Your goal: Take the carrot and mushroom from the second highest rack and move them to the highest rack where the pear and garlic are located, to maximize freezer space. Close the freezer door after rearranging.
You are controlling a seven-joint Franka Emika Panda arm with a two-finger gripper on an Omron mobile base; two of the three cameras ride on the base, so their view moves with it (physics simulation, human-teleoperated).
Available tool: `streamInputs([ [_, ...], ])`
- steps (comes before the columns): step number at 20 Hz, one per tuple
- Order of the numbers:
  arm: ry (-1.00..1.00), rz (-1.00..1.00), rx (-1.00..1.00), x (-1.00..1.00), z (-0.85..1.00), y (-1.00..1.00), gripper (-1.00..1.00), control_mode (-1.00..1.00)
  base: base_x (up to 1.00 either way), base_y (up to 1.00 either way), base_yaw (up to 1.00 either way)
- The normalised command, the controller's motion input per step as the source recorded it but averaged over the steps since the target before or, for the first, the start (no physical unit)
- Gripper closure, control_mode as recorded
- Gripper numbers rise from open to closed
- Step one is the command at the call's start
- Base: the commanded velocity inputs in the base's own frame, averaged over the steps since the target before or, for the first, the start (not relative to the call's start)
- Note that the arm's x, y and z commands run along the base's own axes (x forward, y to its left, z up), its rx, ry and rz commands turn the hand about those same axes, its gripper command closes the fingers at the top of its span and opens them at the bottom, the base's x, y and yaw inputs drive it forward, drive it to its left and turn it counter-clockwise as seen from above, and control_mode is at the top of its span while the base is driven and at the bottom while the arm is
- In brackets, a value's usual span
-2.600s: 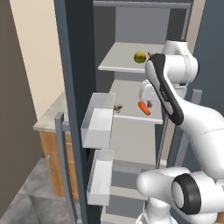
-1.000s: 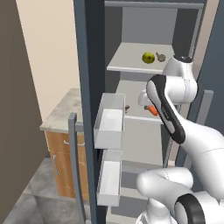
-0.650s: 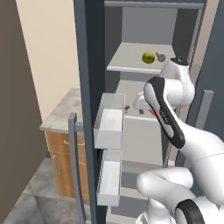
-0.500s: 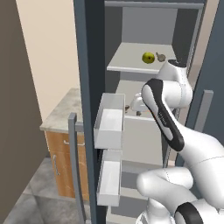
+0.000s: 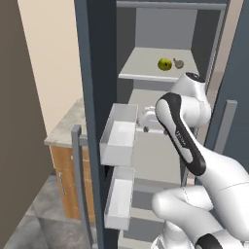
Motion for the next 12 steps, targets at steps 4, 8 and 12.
streamInputs([
  [4, 0.00, 0.00, 0.02, 0.00, -0.04, 0.44, -1.00, -1.00, 0.00, 0.00, 0.00],
  [8, 0.00, 0.00, 0.05, 0.00, 0.00, 0.00, -1.00, -1.00, 0.00, 0.00, 0.00],
  [12, -0.01, 0.00, 0.00, -0.01, 0.01, -0.54, -1.00, -1.00, 0.00, 0.00, 0.00],
])
